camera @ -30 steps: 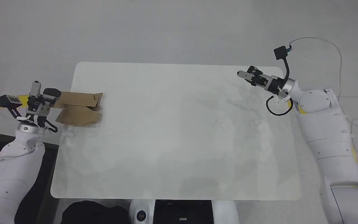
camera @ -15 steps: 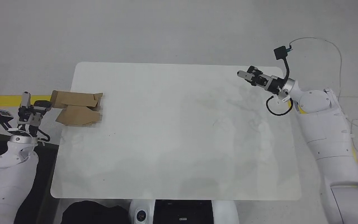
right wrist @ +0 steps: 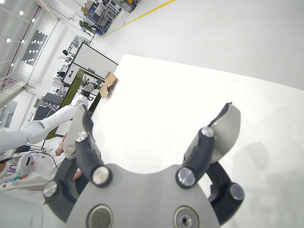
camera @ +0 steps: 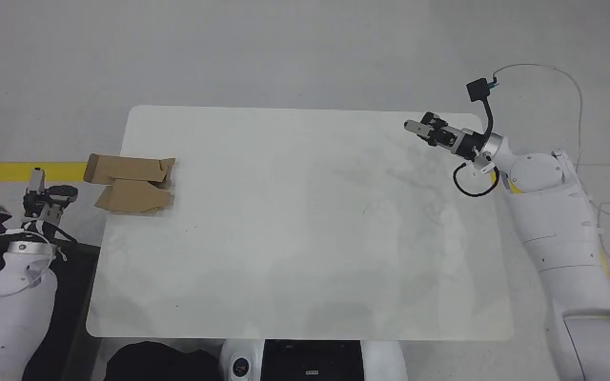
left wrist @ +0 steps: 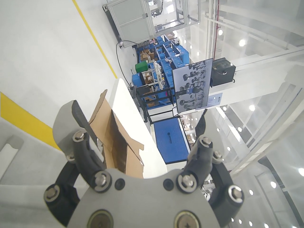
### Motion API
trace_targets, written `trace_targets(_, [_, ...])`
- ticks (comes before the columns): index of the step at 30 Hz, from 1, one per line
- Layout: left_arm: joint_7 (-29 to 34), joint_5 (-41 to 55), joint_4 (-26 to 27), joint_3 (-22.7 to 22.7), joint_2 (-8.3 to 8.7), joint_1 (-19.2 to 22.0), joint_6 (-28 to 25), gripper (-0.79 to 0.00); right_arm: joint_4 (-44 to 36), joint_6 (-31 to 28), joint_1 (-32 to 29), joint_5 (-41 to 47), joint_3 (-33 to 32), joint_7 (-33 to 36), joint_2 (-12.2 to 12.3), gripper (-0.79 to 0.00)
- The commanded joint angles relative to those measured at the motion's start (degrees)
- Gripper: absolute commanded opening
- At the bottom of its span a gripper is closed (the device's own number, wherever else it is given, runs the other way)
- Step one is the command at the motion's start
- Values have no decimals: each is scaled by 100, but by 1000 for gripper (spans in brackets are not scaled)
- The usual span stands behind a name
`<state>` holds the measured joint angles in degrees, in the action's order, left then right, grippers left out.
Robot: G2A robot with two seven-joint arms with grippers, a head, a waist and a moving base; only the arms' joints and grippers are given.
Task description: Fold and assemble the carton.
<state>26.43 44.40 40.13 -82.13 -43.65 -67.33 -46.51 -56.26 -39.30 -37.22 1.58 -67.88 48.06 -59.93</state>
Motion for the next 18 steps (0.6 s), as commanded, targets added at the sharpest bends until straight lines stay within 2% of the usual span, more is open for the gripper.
trace_targets(1, [-87,-92,-1,-6,-20,13,119,0,0,0,0,0,0,0,0,0])
trace_targets(11, [-390,-410,-175,179,-207,342,786,0,0,0,0,0,0,0,0,0])
trace_targets(18, [-367,-555,-411,389,-383,698,1001,0,0,0,0,0,0,0,0,0])
